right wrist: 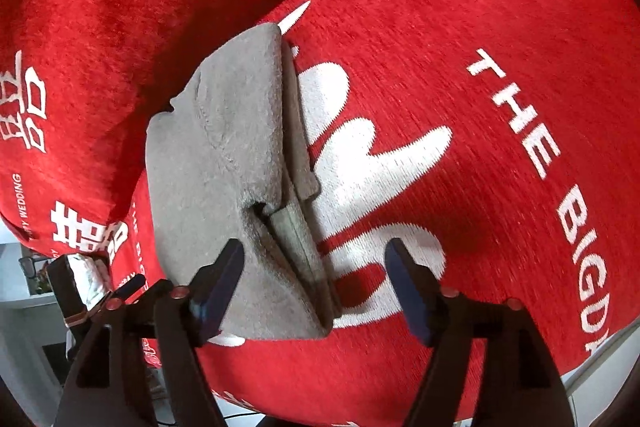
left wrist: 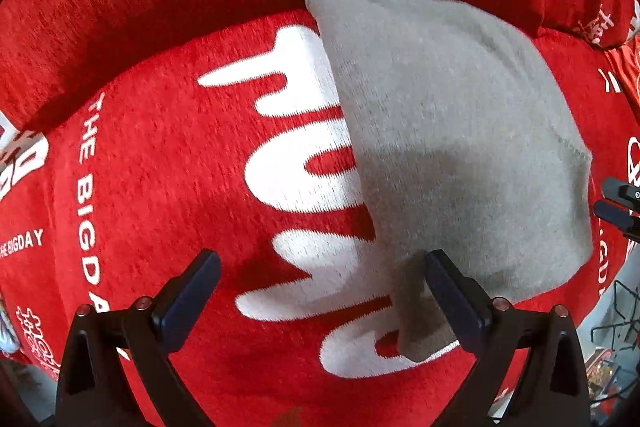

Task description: Fold small clothes

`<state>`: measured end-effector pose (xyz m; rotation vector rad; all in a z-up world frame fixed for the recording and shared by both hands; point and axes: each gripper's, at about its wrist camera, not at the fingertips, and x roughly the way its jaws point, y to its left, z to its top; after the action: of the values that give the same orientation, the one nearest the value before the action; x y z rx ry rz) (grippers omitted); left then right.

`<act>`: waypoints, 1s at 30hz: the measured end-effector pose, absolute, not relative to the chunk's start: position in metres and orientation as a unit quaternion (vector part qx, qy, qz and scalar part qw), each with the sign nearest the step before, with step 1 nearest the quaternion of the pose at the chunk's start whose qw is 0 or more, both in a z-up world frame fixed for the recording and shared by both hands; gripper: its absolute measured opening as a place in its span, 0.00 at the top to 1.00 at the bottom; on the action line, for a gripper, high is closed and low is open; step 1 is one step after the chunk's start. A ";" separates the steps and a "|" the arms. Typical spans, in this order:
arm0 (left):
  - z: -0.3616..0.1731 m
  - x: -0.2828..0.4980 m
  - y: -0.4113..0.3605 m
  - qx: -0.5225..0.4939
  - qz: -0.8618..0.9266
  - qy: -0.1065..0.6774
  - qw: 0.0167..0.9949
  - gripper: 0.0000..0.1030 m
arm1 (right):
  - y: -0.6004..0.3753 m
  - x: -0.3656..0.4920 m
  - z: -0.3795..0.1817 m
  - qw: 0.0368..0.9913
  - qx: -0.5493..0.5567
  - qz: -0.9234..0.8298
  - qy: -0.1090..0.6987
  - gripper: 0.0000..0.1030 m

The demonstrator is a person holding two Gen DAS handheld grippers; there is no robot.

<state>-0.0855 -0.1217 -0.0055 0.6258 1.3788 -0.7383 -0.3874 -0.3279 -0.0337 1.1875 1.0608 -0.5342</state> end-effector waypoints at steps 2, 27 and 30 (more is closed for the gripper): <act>-0.001 -0.078 -0.119 0.269 -0.326 0.609 0.671 0.01 | -0.331 -0.386 -0.035 0.668 0.529 -0.234 0.468 0.23; -0.057 -0.031 -0.187 0.081 -0.385 0.709 0.585 0.01 | -0.384 -0.310 -0.087 0.667 0.600 -0.043 0.440 0.11; -0.059 -0.038 -0.198 0.091 -0.391 0.704 0.586 0.01 | -0.380 -0.291 -0.089 0.673 0.590 -0.024 0.446 0.11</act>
<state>-0.0385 -0.1981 -0.0592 0.2123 1.6411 -0.9122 -0.2915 -0.3797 -0.0885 1.3295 1.0032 -0.0535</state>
